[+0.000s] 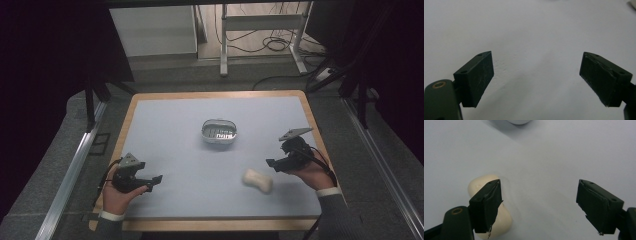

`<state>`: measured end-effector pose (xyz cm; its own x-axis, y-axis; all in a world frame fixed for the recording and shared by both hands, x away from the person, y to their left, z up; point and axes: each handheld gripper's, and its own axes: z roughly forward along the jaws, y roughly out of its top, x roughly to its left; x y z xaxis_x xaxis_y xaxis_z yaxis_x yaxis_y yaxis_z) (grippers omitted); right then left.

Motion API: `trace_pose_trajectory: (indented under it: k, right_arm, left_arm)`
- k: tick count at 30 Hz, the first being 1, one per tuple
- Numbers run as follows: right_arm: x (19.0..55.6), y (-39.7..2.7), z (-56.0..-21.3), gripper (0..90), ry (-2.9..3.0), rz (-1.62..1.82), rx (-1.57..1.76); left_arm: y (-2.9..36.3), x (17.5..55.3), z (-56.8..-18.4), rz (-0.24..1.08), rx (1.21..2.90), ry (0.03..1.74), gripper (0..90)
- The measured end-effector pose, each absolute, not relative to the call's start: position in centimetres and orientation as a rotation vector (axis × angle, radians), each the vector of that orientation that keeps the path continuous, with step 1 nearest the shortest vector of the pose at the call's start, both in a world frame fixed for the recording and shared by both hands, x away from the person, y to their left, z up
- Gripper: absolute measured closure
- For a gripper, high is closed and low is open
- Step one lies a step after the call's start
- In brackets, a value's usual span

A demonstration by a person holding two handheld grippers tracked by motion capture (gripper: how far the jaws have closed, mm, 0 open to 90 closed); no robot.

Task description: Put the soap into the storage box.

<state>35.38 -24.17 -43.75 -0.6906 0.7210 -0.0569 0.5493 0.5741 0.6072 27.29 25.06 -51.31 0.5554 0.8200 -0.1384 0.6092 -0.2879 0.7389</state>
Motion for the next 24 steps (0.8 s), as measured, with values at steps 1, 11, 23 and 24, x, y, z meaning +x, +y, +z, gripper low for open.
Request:
trace_pose_trajectory:
  k: [1, 11, 23, 24]
  right_arm:
    - [35.5, -24.0, -43.6, 20.9, 2.516, 0.804, 1.042]
    - [35.3, -21.8, -43.2, 24.5, 2.608, 0.759, 0.981]
    - [34.5, -19.3, -44.8, 28.7, 2.736, 0.654, 0.891]
    - [34.5, -19.3, -44.9, 29.2, 2.749, 0.653, 0.88]
  left_arm:
    - [25.0, 27.3, -51.3, 0.342, 2.013, 1.148, 12.6]
    - [25.2, 27.2, -51.2, 0.344, 2.008, 1.147, 12.6]
    - [25.1, 27.2, -51.3, 0.344, 2.014, 1.144, 12.5]
    - [25.1, 27.2, -51.3, 0.345, 2.014, 1.144, 12.5]
